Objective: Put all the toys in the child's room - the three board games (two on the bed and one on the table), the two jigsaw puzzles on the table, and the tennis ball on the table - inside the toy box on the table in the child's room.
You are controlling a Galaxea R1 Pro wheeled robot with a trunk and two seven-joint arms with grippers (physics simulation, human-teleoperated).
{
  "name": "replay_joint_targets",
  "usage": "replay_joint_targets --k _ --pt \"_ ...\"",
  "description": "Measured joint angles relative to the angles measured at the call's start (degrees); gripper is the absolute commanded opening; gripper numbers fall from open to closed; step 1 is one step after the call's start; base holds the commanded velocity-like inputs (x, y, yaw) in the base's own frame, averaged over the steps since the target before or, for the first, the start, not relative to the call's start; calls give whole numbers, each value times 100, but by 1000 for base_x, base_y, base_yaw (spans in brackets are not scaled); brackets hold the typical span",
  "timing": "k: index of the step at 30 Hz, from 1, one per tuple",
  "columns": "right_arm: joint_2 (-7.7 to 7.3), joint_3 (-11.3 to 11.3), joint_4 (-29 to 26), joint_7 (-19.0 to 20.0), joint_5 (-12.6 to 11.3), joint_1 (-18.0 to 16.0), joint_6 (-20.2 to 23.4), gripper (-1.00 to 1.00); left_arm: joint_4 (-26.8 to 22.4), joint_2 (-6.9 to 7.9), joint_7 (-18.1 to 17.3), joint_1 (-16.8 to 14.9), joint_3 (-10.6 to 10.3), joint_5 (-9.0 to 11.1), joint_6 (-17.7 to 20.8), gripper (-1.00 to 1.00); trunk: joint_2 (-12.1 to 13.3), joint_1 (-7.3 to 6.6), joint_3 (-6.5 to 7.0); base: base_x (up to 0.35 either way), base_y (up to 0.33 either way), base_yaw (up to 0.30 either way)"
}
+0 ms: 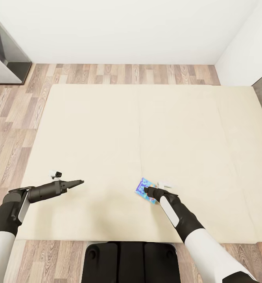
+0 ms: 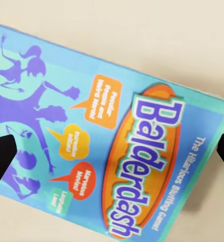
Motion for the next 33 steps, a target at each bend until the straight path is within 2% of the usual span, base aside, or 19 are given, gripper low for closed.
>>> replay_joint_targets --k 13,16,20,22,33 --pt "-11 5 7 9 7 0 -25 100 0 -7 43 3 -8 -13 0 100 0 0 0 0 0 0" --pt "-25 6 8 146 3 0 -65 100 0 -7 43 3 -8 -12 0 100 0 0 0 0 0 0" --pt "-43 -8 19 680 7 0 -104 100 0 -5 43 3 -9 -11 0 100 0 0 0 0 0 0" --pt "-47 -17 23 821 6 0 -113 100 0 -4 43 3 -9 -10 0 100 0 0 0 0 0 0" --pt "-47 -19 33 926 3 -1 -144 100 0 -8 43 3 -7 -13 -6 100 0 0 0 0 0 0"
